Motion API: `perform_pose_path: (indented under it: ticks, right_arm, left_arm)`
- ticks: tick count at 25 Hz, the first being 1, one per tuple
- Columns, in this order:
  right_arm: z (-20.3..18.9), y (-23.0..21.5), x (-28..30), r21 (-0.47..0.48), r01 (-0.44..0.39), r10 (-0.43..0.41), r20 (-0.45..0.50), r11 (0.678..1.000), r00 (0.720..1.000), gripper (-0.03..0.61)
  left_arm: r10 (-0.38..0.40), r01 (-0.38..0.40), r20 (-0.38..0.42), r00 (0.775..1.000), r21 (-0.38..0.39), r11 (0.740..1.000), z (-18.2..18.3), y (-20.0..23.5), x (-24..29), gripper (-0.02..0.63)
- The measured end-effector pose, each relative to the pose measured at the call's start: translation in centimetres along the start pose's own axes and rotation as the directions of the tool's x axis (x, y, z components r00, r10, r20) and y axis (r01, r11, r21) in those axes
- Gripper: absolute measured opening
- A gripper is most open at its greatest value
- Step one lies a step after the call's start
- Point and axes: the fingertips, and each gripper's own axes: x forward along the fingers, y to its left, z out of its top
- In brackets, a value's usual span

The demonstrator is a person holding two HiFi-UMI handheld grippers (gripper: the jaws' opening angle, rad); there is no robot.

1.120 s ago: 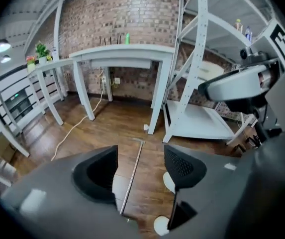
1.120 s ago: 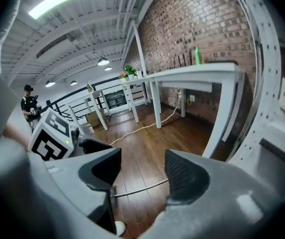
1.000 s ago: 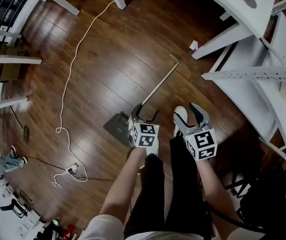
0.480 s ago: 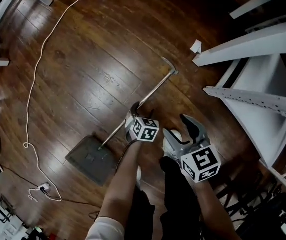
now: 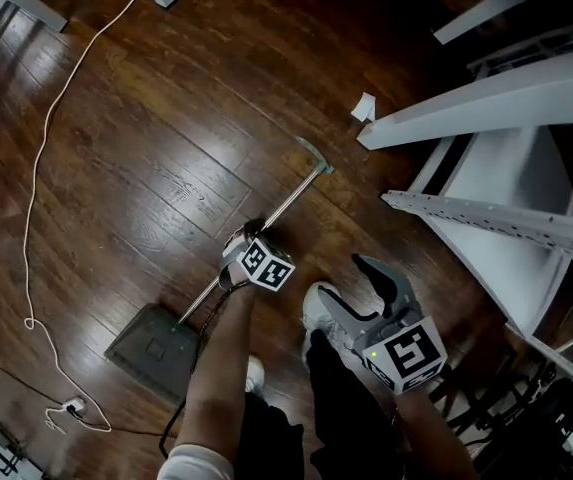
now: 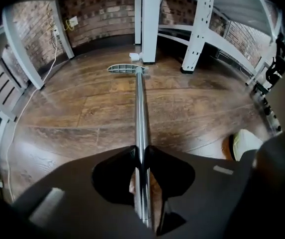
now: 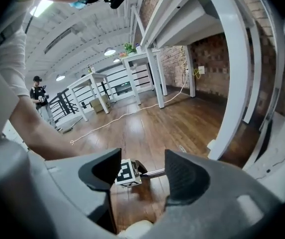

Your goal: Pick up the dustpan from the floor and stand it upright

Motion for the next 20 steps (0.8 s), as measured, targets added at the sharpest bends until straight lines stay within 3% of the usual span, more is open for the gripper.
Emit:
perform_pose_path:
  ticks: [5,12,16,20]
  right_arm:
    - [7.1,3.9,-3.2,-0.031,-0.014,0.016,0.051,0.999,0.999,0.261]
    - [19.8,12.9,-12.4,-0.146,-0.067,0.087,0.137,0.987,0.987,0.244]
    - [23.9,16.5,-16.9,-0.168,-0.048,0.073,0.143,0.985,0.987,0.232]
    - [24.9,18.4,-19.6,-0.121,-0.002,0.019,0.138,0.993,0.990,0.232]
  left_arm:
    - [0.059,-0.049,0.158,0.986,-0.065,0.997,4.4,0.8,-12.3,0.095]
    - [0.132,-0.090,0.316,0.940,-0.143,0.986,8.1,2.0,-32.4,0.089]
    - [0.157,-0.089,0.364,0.918,-0.198,0.976,8.5,2.4,-40.1,0.094]
    - [0.198,-0.089,0.396,0.897,-0.276,0.957,7.3,2.0,-44.1,0.094]
